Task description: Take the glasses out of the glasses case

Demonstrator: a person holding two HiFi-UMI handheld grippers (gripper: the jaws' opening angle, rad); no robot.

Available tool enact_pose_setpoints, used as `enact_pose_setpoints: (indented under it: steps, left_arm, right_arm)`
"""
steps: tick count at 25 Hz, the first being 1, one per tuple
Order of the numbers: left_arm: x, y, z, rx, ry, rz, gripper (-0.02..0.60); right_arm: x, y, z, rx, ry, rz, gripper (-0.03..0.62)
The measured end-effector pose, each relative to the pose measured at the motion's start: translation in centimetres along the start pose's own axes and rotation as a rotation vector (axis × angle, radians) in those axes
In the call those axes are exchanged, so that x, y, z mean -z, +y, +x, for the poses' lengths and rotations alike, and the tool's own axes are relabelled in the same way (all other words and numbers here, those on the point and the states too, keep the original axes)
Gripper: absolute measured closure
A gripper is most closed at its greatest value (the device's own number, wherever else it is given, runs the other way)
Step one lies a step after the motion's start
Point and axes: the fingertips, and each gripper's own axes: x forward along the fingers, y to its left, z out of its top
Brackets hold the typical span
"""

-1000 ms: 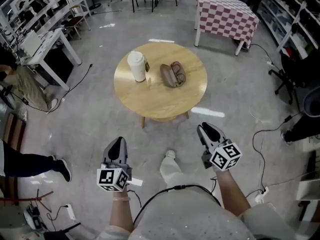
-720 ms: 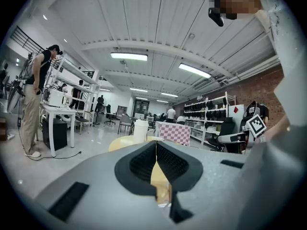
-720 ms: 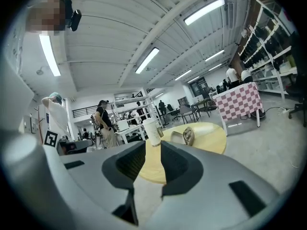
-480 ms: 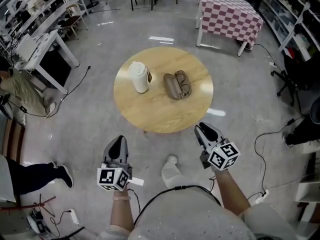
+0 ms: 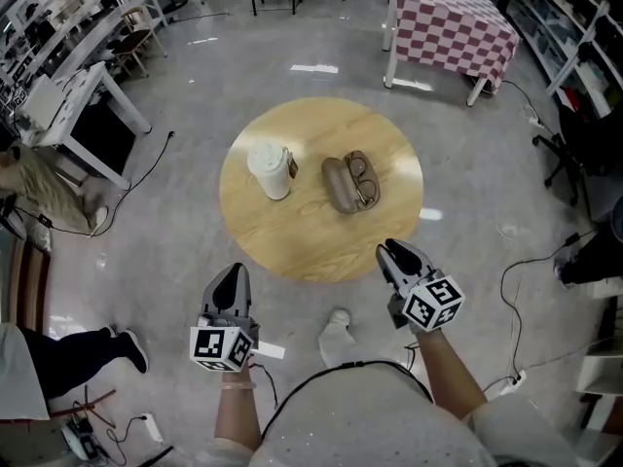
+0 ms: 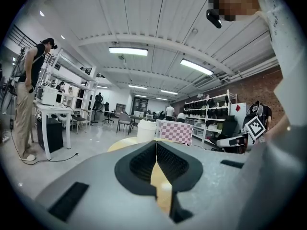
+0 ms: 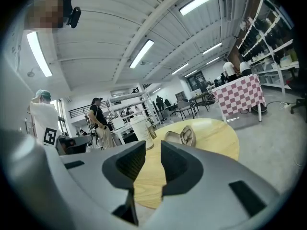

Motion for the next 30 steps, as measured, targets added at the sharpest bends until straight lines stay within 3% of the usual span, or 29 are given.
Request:
enact_pose_setpoints:
  steps: [16, 30]
  left_arm:
    - [-1.3, 1.3, 7.6, 0.047, -0.019, 0.014, 0.575]
    - [-1.6, 0.6, 10.3, 0.11, -0.011, 0.022, 0.575]
  right_arm:
    - [-1.7, -3.5, 5.0, 0.012, 0.009, 0.001, 0.49]
    - [-1.7, -3.6, 8.4, 0.028, 0.088, -0.023, 0.49]
